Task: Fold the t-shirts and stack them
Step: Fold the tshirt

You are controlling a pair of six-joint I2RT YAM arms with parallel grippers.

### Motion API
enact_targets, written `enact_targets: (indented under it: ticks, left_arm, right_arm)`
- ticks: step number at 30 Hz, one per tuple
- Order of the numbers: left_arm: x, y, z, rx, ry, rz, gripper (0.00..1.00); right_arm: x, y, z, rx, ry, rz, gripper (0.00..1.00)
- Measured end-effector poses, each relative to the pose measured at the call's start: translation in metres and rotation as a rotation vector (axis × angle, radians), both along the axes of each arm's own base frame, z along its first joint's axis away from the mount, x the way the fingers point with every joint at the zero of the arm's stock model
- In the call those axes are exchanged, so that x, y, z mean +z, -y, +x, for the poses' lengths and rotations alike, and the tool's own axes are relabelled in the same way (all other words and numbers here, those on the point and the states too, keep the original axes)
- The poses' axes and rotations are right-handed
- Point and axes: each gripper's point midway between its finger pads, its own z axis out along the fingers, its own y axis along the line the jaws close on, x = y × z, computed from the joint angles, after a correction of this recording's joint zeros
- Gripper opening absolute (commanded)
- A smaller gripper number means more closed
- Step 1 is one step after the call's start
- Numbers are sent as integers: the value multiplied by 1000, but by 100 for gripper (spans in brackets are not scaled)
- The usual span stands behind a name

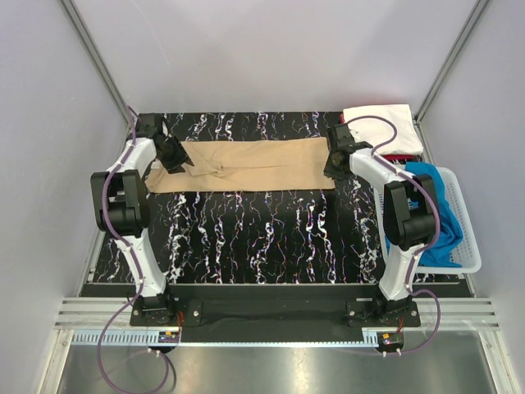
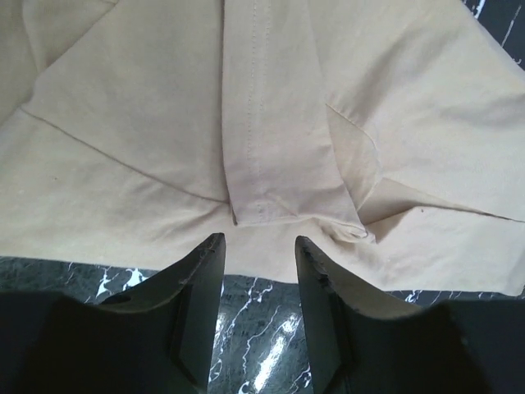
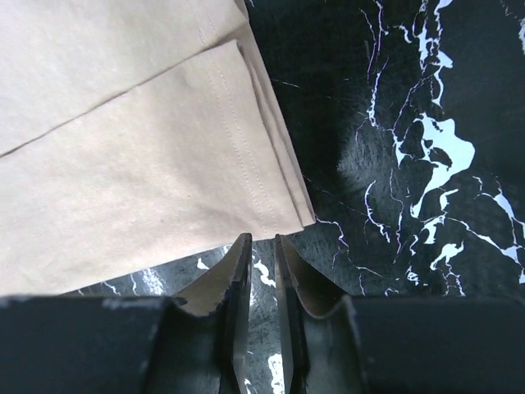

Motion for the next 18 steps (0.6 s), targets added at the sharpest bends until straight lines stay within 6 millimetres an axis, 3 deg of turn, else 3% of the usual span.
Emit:
enact_targets:
  ticks: [9, 18]
  left_arm:
    - [-22, 1, 1, 35, -40, -30, 43]
    - [-31, 6, 6, 35, -43, -40, 34]
  right_arm:
    - [10, 0, 0, 0, 20, 5, 25]
    - [10, 0, 0, 1, 21, 2, 25]
